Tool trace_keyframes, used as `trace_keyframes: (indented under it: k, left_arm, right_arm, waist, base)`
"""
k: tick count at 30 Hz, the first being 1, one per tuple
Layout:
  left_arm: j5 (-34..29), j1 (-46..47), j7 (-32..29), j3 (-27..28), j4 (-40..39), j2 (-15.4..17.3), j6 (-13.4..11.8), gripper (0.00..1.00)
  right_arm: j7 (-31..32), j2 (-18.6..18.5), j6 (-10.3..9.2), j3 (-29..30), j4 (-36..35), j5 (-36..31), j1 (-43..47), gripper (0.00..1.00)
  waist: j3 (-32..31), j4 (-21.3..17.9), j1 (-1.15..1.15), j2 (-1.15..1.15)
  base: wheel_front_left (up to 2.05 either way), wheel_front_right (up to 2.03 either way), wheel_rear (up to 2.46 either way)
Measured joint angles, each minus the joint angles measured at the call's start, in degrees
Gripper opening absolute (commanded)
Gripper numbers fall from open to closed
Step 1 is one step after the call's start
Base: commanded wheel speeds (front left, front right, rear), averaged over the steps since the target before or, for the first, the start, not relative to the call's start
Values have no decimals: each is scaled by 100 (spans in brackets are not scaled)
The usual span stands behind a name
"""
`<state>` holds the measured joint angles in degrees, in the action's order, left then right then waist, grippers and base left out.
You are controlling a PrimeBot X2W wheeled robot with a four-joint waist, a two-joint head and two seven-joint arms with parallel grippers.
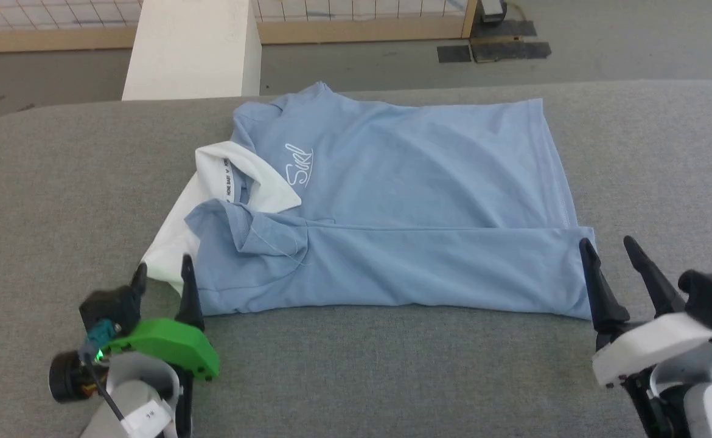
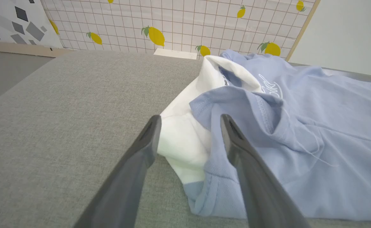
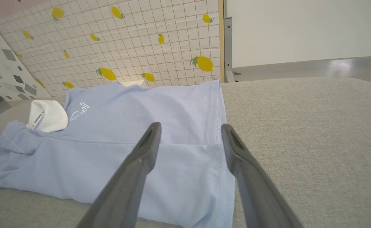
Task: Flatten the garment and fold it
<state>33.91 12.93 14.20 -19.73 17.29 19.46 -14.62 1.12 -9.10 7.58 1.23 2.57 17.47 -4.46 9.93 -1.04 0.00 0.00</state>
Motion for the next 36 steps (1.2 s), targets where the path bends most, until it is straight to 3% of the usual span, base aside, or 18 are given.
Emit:
trace_keyframes:
  k: [9,15,22,23,24,31,36]
  left_arm:
    - [189,-362,-926,-98,-58,-20,-338,100]
    - [503,-369,-1773,-3,-27,-19,-619,100]
    - [916,-319,-2826,25,-66,77,-734,100]
    - [939,-318,-2891,30,-98,104,-737,44]
    - [965,-320,-2900,40,-127,111,-737,0]
    - [1014,-342,-2894,-15,-303,103,-661,0]
    - [1009,-338,-2666,-44,-339,51,-608,0]
  right_arm:
    - [-857,413,0,113,-171,-357,438,100]
    - [-906,482,0,30,-144,-368,488,100]
    - [-905,478,0,-70,-140,-444,488,100]
    - [-917,479,0,-80,-140,-444,488,100]
    - [-922,479,0,-85,-140,-444,488,100]
    - [-917,481,0,-79,12,-505,365,100]
    - [32,556,0,179,576,-479,-68,100]
  waist:
    - [-167,-141,0,0]
    - [-210,-291,0,0]
    - [-238,-481,0,0]
    - [-241,-505,0,0]
    - [-243,-525,0,0]
    - [-235,-564,0,0]
    - [-189,-477,0,0]
  base:
    - [0,0,0]
    - [0,0,0]
    - [0,0,0]
    - [0,0,0]
    - [0,0,0]
    - [0,0,0]
    - [0,0,0]
